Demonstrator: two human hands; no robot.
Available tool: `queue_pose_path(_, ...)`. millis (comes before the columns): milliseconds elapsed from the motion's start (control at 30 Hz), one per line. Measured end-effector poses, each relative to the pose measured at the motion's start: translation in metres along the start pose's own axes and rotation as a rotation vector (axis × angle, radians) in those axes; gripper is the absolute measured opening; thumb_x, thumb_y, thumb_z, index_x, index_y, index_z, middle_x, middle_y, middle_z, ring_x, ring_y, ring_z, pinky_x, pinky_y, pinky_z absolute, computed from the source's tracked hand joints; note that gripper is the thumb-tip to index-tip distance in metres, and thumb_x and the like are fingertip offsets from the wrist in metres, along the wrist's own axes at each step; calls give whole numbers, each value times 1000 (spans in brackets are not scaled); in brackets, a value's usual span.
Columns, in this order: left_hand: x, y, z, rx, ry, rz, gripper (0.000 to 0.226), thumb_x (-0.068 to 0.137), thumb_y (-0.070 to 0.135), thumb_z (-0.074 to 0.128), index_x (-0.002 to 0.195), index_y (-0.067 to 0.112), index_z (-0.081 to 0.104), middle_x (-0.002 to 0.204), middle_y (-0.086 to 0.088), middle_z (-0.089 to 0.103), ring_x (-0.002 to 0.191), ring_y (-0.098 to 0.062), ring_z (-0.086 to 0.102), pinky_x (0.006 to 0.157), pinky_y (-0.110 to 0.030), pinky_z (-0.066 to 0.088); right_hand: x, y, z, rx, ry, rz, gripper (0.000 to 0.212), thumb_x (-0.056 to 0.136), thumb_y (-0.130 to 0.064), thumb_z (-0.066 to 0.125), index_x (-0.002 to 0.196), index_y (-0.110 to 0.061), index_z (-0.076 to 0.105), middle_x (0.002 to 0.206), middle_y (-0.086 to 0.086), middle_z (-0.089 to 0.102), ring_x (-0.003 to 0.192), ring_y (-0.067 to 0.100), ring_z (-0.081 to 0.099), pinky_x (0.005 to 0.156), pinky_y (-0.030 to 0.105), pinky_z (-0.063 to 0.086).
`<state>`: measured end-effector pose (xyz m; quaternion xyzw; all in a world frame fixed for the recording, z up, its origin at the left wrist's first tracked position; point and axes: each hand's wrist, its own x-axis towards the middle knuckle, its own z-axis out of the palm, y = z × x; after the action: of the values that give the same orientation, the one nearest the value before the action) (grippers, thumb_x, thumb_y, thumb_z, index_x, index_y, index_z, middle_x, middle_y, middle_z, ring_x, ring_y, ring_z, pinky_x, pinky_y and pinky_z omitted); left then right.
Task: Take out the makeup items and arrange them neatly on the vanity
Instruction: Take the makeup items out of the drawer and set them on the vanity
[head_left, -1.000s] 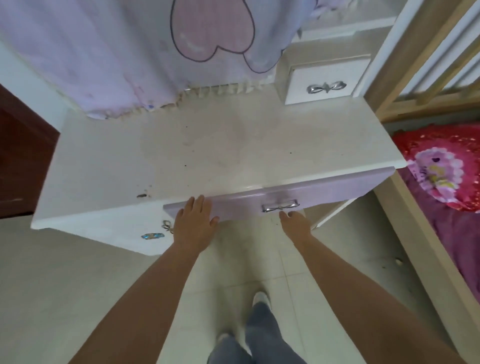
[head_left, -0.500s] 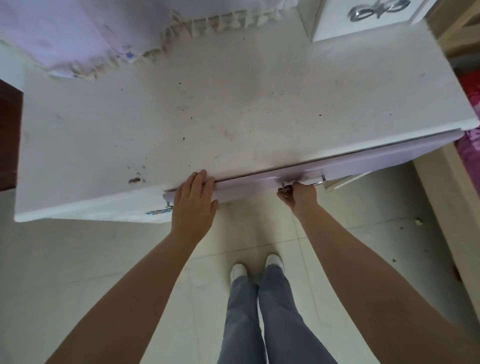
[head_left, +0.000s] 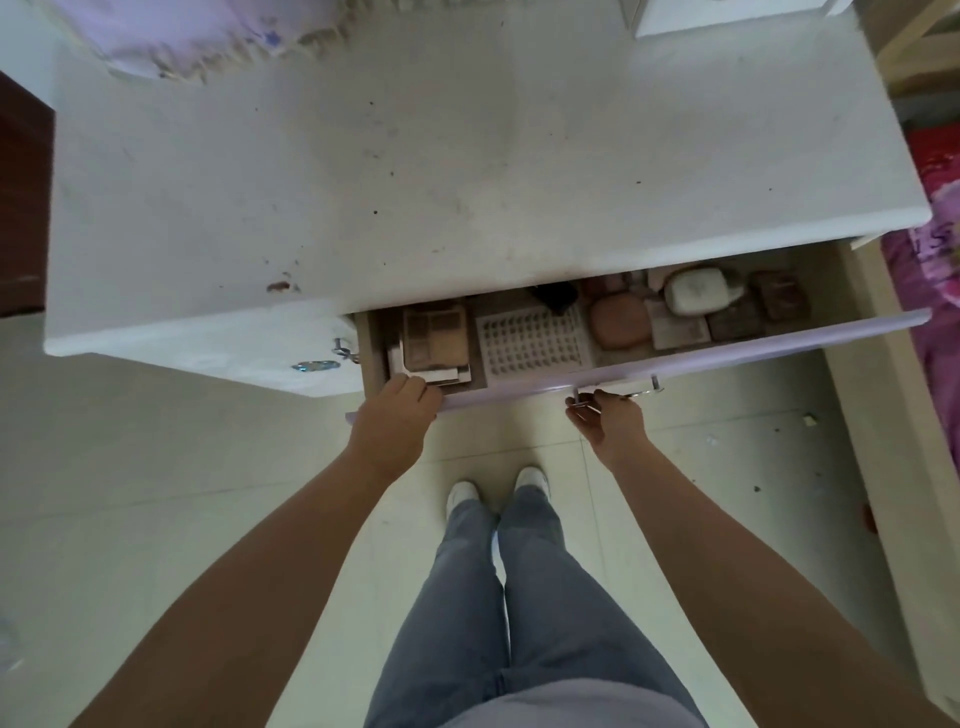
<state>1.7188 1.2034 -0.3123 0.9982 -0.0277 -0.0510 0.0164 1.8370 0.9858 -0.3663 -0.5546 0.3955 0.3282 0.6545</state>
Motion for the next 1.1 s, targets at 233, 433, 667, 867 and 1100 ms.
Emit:
queue_pose_path(233, 2, 0, -1, -2, -37, 22, 42, 27, 9, 90, 63, 12, 67, 59, -2, 61, 54, -17, 59, 40, -17, 42, -48, 2, -9, -1305, 163, -868, 23, 75, -6, 67, 97, 0, 63, 87, 15, 66, 83, 32, 63, 72, 32, 50)
queue_pose_path(433, 2, 0, -2, -22, -28, 13, 40, 30, 9, 91, 62, 13, 66, 58, -1, 61, 54, -17, 59, 39, -17, 42, -51, -48, 20, -2118, -83, -1008, 32, 88, -35, 56, 108, -10, 58, 108, 8, 64, 102, 27, 58, 87, 33, 42)
queue_pose_path(667, 1, 4, -6, -36, -19, 11, 43, 27, 10, 92, 62, 13, 67, 57, -1, 61, 51, -16, 59, 36, -16, 41, -50, -53, 24, -2290, -147, -933, 34, 95, -37, 41, 113, -11, 52, 112, 6, 62, 103, 25, 59, 80, 31, 45)
queue_pose_path(867, 0, 1, -4, -68, -26, 10, 42, 30, 8, 92, 64, 12, 68, 58, -2, 62, 52, -16, 59, 35, -19, 44, -43, -56, 23, -2328, -207, -954, 34, 95, -38, 40, 112, -11, 52, 111, 6, 63, 102, 26, 60, 80, 33, 47)
queue_pose_path(1100, 0, 3, -3, -87, -113, 19, 43, 27, 10, 93, 62, 14, 68, 57, -1, 62, 51, -14, 59, 34, -17, 43, -42, -52, 19, -2332, -234, -988, 33, 97, -35, 38, 116, -10, 49, 113, 6, 62, 102, 26, 60, 80, 33, 47)
